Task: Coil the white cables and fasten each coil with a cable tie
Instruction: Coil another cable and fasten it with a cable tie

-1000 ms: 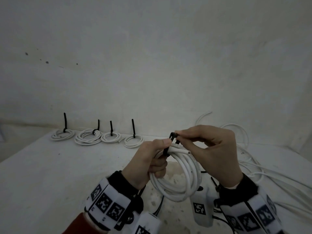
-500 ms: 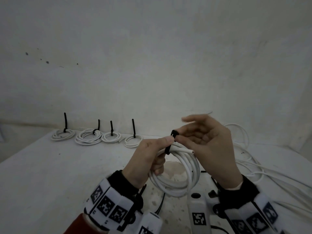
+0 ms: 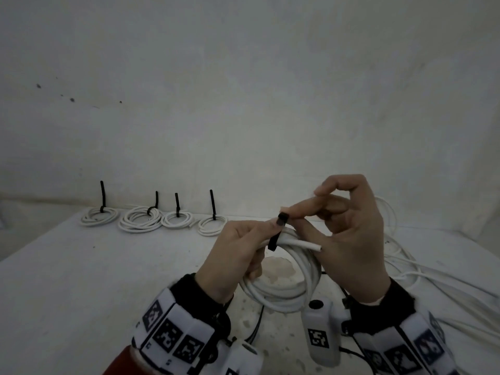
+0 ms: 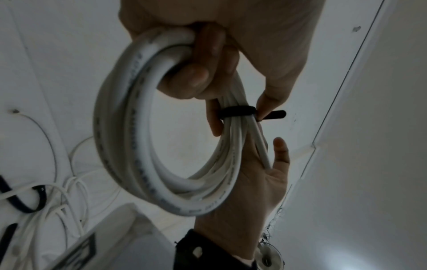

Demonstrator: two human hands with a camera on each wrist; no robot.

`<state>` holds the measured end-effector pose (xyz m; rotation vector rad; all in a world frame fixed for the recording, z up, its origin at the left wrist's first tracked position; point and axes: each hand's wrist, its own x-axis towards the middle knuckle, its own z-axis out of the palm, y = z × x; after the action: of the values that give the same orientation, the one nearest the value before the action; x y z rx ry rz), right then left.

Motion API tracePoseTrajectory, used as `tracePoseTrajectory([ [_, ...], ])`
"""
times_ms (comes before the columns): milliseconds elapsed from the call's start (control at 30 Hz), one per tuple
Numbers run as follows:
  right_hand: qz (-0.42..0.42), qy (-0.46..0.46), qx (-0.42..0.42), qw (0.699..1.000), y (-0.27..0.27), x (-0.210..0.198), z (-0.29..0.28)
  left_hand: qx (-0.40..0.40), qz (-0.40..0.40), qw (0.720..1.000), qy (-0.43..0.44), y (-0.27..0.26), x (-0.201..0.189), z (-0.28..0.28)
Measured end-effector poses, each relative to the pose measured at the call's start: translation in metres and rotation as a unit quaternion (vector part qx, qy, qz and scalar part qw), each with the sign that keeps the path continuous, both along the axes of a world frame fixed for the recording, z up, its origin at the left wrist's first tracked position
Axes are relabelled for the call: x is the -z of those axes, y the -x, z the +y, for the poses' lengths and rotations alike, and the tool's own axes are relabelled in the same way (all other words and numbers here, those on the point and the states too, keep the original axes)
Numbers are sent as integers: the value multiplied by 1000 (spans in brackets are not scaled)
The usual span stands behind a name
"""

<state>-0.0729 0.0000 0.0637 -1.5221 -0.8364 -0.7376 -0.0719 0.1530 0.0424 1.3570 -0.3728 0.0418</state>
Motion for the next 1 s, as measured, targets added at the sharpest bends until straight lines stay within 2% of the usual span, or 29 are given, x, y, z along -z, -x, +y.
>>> tracePoseTrajectory([
  [67,42,11,-49,998,-3,-3,-4,-63,-75,994,-47,0,-2,6],
  [100,66,28,-51,996,-6,-5,-7,-113,-138,980,-84,-2,-2,10],
  [167,112,46,9,993,-10,-8,-12,-220,-265,922,-178,-5,-3,20],
  [233,171,74,94,978,-6,-12,-15,-290,-337,858,-257,-7,-2,27],
  [300,250,143,79,954,0,-14,-11,-307,-365,833,-281,-9,-1,29],
  [367,317,151,7,936,9,-15,-2,-300,-373,833,-278,-11,2,28],
  [433,350,120,-40,928,12,-14,5,-294,-380,833,-276,-13,4,26],
  [633,396,-6,-169,903,10,-6,17,-289,-364,856,-227,-8,1,22],
  [900,341,-10,-186,922,23,0,32,-312,-305,879,-192,-16,1,31],
  [1000,311,-19,-177,933,28,4,41,-276,-281,906,-158,-17,-2,34],
])
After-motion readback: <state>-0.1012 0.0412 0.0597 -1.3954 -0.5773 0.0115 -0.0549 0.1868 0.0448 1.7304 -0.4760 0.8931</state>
